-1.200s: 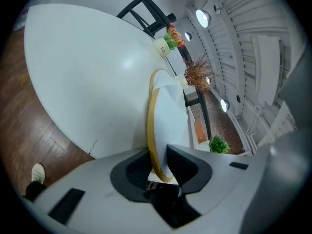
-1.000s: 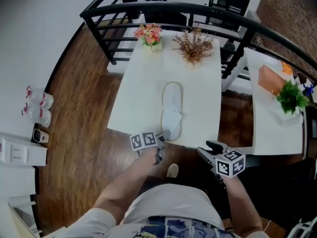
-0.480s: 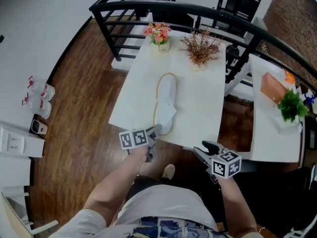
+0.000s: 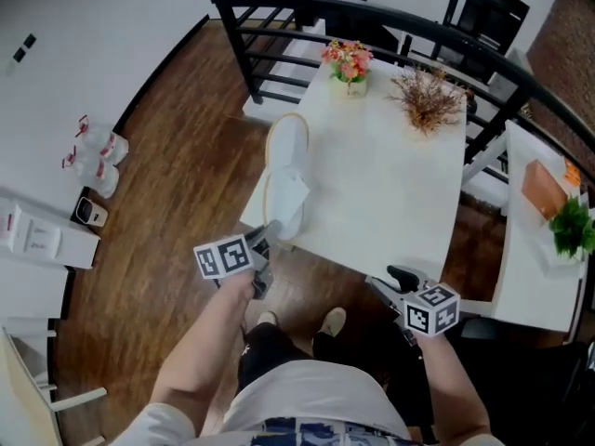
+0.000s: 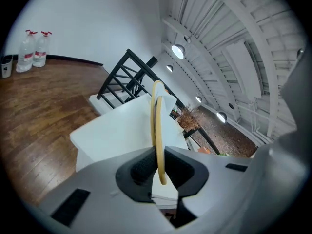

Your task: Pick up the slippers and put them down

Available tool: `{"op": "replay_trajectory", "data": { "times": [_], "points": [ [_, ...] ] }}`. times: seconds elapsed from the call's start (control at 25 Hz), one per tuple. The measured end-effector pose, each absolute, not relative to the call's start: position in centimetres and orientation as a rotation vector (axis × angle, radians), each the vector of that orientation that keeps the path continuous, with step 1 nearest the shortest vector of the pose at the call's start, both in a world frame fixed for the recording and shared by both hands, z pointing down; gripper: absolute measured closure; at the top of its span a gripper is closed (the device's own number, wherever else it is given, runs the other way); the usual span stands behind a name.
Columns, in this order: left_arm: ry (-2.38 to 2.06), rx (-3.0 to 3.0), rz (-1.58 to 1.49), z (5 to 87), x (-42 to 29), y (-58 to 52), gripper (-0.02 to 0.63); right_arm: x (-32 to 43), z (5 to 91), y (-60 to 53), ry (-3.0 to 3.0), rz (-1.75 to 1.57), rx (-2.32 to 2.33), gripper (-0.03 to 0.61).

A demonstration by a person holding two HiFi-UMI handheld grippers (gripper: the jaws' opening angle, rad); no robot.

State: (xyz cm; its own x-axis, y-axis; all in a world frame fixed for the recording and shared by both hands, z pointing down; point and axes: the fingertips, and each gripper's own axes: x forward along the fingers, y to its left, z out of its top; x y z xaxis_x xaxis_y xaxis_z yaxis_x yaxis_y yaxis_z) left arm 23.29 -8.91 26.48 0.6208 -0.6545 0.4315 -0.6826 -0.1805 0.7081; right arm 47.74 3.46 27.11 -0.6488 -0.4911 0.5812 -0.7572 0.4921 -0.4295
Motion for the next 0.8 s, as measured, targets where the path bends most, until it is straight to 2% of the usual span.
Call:
{"op": "replay_trajectory", "data": {
  "times": [0.2, 0.44, 0.64, 0.8],
  "points": [
    [-1.106, 1.87, -0.023, 26.8, 15.8, -10.8, 0.58, 43.3, 27.6, 2.1, -2.34, 0.927, 1.011, 0.342],
    [-1.14, 1.796, -0.042, 28.6, 1.3, -10.9, 0.58, 31.1, 27.1, 0.3, -2.302, 0.922, 0.939, 0.342],
    [-1.107, 1.737, 0.084, 36.8, -9.1, -9.5, 0.58, 19.3, 30.2, 0.3, -2.276, 0.906, 0.845, 0.346],
    [-1.062, 1.715, 0.181, 44.7, -14.2, -9.5, 0.58, 11.6, 33.5, -0.1, -2.263, 0.895, 0.82, 0.351]
  ]
}}
